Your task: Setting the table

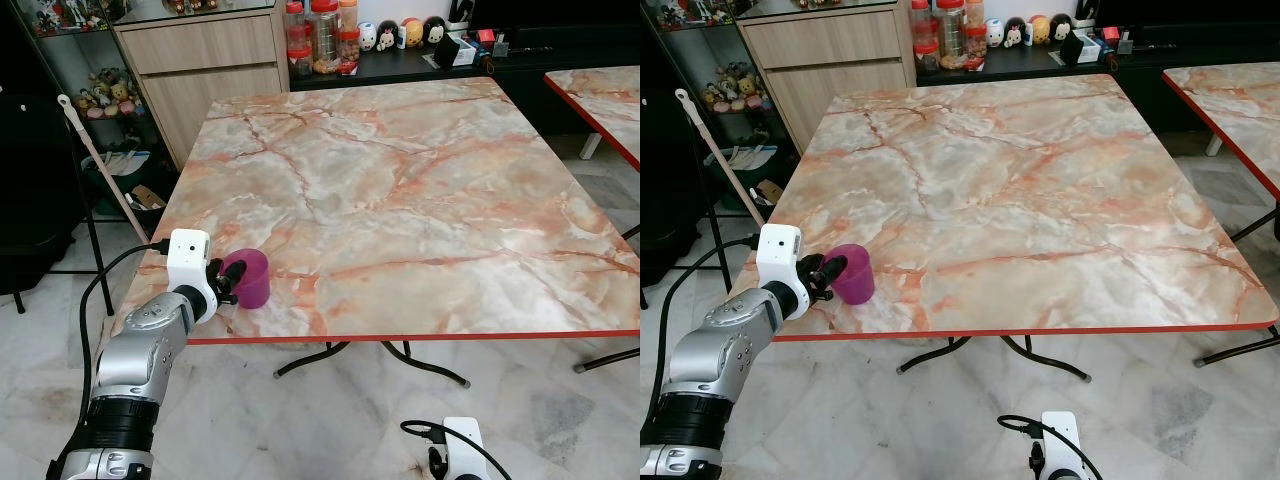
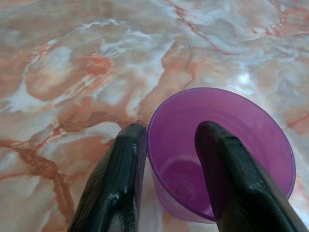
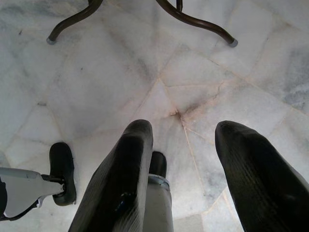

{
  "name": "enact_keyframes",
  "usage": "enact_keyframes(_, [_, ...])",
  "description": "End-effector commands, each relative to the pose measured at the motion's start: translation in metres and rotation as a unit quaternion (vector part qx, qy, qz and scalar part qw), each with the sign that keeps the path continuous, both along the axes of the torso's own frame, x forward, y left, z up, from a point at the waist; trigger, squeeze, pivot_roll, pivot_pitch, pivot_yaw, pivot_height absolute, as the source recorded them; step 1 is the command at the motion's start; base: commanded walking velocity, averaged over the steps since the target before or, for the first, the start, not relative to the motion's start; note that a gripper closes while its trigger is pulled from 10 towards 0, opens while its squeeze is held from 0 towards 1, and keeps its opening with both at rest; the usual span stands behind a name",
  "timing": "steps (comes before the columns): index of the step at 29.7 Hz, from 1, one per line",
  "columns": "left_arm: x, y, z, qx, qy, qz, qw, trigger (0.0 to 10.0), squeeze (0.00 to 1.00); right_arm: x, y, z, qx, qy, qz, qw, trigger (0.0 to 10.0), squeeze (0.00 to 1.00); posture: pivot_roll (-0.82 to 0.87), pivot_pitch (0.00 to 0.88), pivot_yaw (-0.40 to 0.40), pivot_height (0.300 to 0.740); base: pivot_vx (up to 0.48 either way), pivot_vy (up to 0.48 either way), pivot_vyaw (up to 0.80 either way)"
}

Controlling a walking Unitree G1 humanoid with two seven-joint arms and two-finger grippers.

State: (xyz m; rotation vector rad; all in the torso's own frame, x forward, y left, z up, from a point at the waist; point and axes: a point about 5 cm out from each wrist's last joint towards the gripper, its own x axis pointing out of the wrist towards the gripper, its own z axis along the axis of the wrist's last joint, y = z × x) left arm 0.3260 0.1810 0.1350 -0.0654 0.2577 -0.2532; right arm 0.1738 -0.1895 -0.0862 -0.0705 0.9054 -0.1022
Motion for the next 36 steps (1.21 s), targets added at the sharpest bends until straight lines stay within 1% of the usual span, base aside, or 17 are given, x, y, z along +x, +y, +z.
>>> enact_keyframes(1, [0.000, 0.003, 0.004, 0.003, -0.002, 0.001, 1.000, 0.0, 0.00, -0.002, 0.002, -0.001, 0.006, 0.002, -0.008, 1.000, 10.0, 0.00, 0.06, 0.044, 0.090, 0.740, 0.000, 0.000, 0.00])
enact_keyframes(7, [0.000, 0.003, 0.005, 0.005, -0.003, 0.000, 1.000, 0.0, 0.00, -0.001, 0.002, -0.001, 0.006, 0.002, -0.007, 1.000, 10.0, 0.00, 0.06, 0.045, 0.090, 0.740, 0.000, 0.000, 0.00])
enact_keyframes(14, [0.000, -0.002, 0.005, 0.009, -0.002, -0.013, 1.000, 0.0, 0.00, -0.001, 0.003, -0.001, 0.006, 0.001, -0.005, 1.000, 10.0, 0.00, 0.06, 0.043, 0.089, 0.740, 0.000, 0.000, 0.00])
enact_keyframes(21, [-0.001, -0.004, 0.006, 0.010, -0.002, -0.019, 1.000, 0.0, 0.00, -0.001, 0.003, -0.001, 0.006, 0.002, -0.005, 1.000, 10.0, 0.00, 0.06, 0.042, 0.090, 0.740, 0.000, 0.000, 0.00])
enact_keyframes(24, [-0.003, -0.006, 0.005, 0.013, 0.003, -0.033, 0.999, 0.0, 0.00, 0.000, 0.003, -0.001, 0.006, 0.002, -0.005, 1.000, 10.0, 0.00, 0.06, 0.040, 0.089, 0.740, 0.000, 0.000, 0.00])
enact_keyframes(27, [-0.003, -0.007, 0.004, 0.014, 0.004, -0.037, 0.999, 0.0, 0.00, 0.000, 0.003, -0.001, 0.007, 0.001, -0.004, 1.000, 10.0, 0.00, 0.06, 0.041, 0.089, 0.740, 0.000, 0.000, 0.00])
enact_keyframes(32, [-0.002, -0.005, 0.007, 0.001, -0.009, -0.019, 1.000, 0.0, 0.00, 0.000, 0.004, 0.000, 0.006, 0.001, -0.004, 1.000, 10.0, 0.00, 0.06, 0.040, 0.089, 0.740, 0.000, 0.000, 0.00])
enact_keyframes(34, [0.001, -0.001, 0.010, -0.014, -0.023, 0.004, 1.000, 0.0, 0.00, 0.000, 0.003, 0.000, 0.006, 0.001, -0.004, 1.000, 10.0, 0.00, 0.06, 0.037, 0.087, 0.740, 0.000, 0.000, 0.00])
enact_keyframes(36, [0.004, 0.007, 0.015, -0.028, -0.052, 0.049, 0.997, 0.0, 0.00, 0.000, 0.003, 0.000, 0.006, 0.001, -0.004, 1.000, 10.0, 0.00, 0.06, 0.035, 0.087, 0.740, 0.000, 0.000, 0.00])
